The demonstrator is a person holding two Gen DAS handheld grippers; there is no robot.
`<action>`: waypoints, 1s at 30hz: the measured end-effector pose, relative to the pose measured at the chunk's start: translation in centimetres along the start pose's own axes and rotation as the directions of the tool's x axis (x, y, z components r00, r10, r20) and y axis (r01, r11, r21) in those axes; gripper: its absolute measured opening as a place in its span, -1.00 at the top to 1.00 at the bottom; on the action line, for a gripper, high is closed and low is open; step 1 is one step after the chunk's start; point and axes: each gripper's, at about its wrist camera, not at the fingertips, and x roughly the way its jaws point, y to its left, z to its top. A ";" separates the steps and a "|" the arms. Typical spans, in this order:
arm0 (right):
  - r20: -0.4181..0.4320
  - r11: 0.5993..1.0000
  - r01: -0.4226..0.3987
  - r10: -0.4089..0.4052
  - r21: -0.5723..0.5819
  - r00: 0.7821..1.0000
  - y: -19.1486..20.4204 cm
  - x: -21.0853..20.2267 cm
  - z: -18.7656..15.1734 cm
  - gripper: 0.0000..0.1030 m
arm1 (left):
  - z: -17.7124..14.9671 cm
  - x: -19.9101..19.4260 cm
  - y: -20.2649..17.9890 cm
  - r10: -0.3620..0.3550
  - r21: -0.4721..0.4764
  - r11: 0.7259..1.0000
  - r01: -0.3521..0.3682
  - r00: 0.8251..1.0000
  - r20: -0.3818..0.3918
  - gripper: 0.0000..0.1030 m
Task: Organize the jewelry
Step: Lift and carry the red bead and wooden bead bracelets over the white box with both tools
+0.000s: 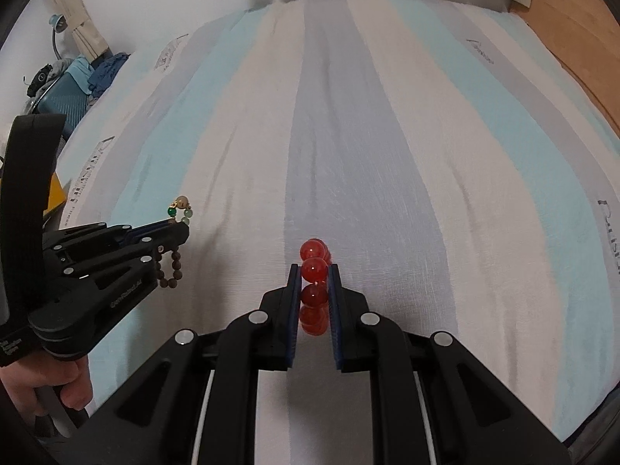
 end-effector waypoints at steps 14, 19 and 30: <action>0.051 1.000 0.002 -0.001 -0.015 0.999 3.0 -4.8 -0.3 0.76 | -3.1 -6.5 3.3 0.042 -0.038 0.998 -0.040 0.998 0.054 0.87; 0.072 0.999 -0.008 0.011 -0.045 0.997 5.5 -6.8 -0.9 0.76 | -4.8 -9.8 4.4 0.063 -0.060 0.997 -0.058 0.995 0.076 0.87; 0.116 0.990 -0.058 0.073 -0.127 0.991 13.6 -10.5 -2.2 0.76 | -9.7 -17.2 9.3 0.131 -0.121 0.986 -0.117 0.985 0.113 0.87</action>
